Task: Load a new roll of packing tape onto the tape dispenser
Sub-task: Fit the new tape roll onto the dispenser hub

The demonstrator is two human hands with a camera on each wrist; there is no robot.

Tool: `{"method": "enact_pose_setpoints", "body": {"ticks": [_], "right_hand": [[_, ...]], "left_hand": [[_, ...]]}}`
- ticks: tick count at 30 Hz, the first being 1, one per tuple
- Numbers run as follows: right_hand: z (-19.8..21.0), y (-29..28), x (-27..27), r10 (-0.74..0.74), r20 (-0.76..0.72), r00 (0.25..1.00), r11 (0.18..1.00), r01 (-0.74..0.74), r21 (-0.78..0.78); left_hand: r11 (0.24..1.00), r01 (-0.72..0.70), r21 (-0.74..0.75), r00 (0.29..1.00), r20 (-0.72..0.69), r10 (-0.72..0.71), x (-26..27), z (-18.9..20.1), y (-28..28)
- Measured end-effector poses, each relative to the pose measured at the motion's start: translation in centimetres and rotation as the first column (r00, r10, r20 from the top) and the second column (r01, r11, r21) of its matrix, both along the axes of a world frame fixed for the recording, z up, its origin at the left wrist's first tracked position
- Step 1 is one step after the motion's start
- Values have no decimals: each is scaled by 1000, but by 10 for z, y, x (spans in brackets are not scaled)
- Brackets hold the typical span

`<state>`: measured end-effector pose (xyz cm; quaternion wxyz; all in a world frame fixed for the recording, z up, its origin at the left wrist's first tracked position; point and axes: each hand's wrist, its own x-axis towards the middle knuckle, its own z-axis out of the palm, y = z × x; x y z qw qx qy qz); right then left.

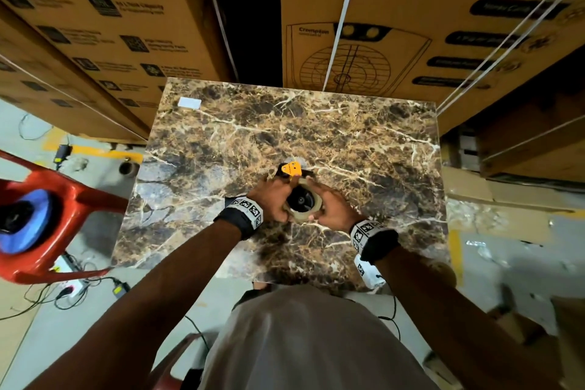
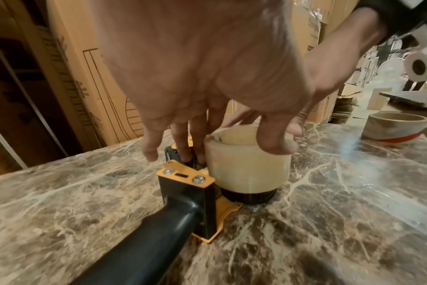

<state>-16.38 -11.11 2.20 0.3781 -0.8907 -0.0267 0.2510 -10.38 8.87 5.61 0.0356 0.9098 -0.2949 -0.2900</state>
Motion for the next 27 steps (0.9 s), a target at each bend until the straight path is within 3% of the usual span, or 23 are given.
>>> {"method": "enact_pose_setpoints", "body": {"ticks": [6,12,19,27], "right_hand": [[0,-8,13,65,-50,997,998,-64,21],[-28,-24,33,153,-205,967,983,-128,130],[-56,-34,52,248,-256,934,962,-208,175],[-9,-24,59,321,-181,930,940,-290,178]], "left_hand": [[1000,-17,-4,994,-107,17,8,4,2],[998,-48,-34,998,-34,47,-1,-11,4],[993,-109,46,993,59,106,-18,-16,-1],[966,-196,168,980,21,195,-29,-2,-12]]}}
